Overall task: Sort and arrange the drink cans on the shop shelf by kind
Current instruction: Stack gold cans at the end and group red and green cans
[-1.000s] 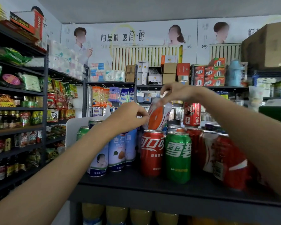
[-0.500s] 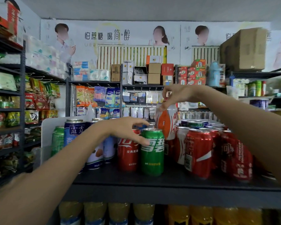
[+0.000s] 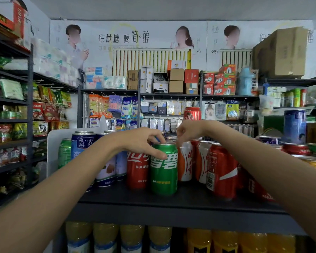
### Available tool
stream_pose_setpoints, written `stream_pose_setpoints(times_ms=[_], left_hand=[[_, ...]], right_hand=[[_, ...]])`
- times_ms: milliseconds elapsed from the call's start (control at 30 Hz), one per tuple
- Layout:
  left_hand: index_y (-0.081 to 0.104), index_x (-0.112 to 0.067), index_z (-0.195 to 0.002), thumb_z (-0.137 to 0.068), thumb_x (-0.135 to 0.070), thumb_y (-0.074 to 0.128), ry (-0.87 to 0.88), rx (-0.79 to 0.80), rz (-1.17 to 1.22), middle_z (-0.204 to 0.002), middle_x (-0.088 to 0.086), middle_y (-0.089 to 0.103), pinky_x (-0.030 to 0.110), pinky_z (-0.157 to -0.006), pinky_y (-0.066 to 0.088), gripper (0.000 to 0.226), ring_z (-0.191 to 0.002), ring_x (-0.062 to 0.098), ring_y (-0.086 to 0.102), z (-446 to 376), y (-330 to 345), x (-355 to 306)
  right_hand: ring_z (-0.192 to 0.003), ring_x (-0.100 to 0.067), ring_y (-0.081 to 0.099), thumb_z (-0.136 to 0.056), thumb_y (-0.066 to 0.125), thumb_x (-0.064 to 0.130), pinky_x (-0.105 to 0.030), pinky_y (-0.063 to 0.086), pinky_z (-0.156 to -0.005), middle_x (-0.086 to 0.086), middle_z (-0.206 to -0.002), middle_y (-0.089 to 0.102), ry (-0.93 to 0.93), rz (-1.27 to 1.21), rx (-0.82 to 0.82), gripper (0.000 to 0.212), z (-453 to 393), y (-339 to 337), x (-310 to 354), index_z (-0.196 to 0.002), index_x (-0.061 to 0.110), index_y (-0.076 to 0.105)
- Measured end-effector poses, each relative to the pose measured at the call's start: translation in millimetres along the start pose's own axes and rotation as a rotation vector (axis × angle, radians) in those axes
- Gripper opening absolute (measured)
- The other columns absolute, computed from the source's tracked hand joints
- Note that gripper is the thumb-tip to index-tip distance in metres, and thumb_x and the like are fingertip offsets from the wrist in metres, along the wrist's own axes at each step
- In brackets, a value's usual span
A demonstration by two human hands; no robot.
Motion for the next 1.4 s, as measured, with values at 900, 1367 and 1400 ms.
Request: stream_pose_setpoints(times_ms=[900,1367,1400], left_hand=[[0.054,-0.020,-0.112,-0.080,-0.024,0.069,-0.074,-0.142,-0.157,-0.126,-0.001,0.054,0.041,-0.100,0.042,0.035,-0.117,0.017,0.050,14.5,-15.3,28.5],[0.052,-0.018,-0.123,-0.082,-0.023,0.067,-0.026,-0.103,-0.294,-0.121,0.002,0.058,0.034,-0.092,0.046,0.044,-0.105,0.017,0.056,31.8,-18.9,29.9],[0.053,-0.018,-0.123,-0.082,-0.024,0.067,-0.028,-0.117,-0.308,-0.120,0.003,0.059,0.033,-0.091,0.046,0.043,-0.104,0.017,0.056,32.2,-18.8,30.2]], right_hand=[[-0.122,-0.022,0.041,-0.079,0.069,0.036,-0.042,0.029,-0.110,-0.004,-0.128,0.050,0.042,0.325,-0.171,0.056,83.3,5.3,46.4,-0.126,0.015,0.047],[-0.113,-0.023,0.052,-0.087,0.060,0.027,-0.045,0.016,-0.113,-0.006,-0.114,0.062,-0.037,0.273,-0.286,0.032,33.3,48.4,94.3,-0.112,0.007,0.059],[-0.114,-0.023,0.052,-0.087,0.060,0.027,-0.045,0.013,-0.114,-0.006,-0.114,0.062,-0.036,0.304,-0.289,0.032,34.1,50.9,96.1,-0.113,0.008,0.059]])
Point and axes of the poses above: each hand's wrist, its own z-axis away from the middle knuckle, its own y-axis out of the palm, x = y × z, the point moved 6 cm from there along -z, towards the middle knuckle
